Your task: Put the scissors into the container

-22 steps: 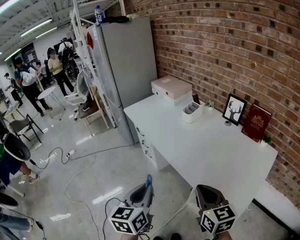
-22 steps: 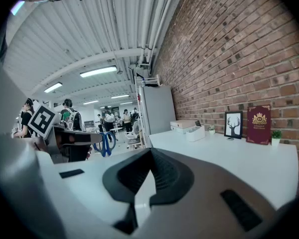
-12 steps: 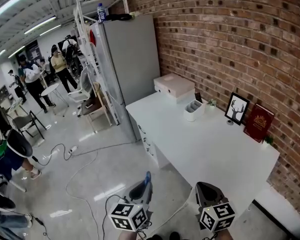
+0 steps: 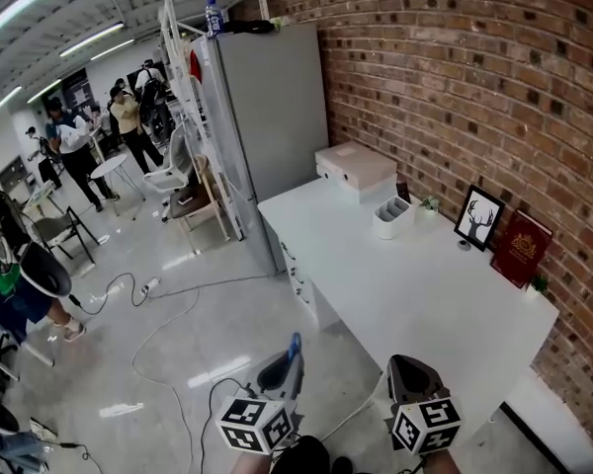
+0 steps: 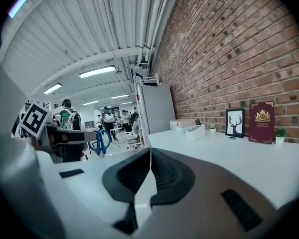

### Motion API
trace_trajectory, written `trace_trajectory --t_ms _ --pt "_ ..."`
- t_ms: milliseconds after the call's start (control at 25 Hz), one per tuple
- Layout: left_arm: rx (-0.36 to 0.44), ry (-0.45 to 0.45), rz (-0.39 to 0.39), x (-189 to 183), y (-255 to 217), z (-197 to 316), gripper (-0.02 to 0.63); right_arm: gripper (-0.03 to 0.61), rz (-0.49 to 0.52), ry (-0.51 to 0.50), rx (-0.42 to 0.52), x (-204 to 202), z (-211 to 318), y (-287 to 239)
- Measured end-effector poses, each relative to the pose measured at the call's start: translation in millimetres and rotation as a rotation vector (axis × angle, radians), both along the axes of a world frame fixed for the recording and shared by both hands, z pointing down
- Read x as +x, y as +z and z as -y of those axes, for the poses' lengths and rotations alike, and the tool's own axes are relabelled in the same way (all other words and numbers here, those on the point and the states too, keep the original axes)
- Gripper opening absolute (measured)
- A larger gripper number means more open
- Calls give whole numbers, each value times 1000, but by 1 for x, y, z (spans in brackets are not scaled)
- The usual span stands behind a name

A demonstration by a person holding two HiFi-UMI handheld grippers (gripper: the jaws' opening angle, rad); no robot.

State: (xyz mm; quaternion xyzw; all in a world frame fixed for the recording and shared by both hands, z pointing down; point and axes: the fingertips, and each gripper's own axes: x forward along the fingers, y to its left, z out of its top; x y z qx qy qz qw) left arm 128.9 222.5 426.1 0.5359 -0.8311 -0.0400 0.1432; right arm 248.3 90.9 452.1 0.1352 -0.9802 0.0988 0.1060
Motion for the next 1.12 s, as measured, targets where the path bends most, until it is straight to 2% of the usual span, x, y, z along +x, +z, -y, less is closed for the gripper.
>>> trace_trajectory --t_ms 240,440,680,960,1120 --pt "-11 -17 -14 -21 7 4 31 2 1 -18 -21 -26 5 3" --pt "-13 -16 -31 -59 18 16 31 2 -4 -18 -24 -65 19 9" --pt "-6 11 -45 -140 24 40 31 3 -10 -2 -11 -143 39 11" --pt "1 81 -64 -246 22 76 31 2 -20 74 -12 -244 69 3" --pt "-2 130 -61 -295 19 90 31 2 -29 118 -15 -290 81 1"
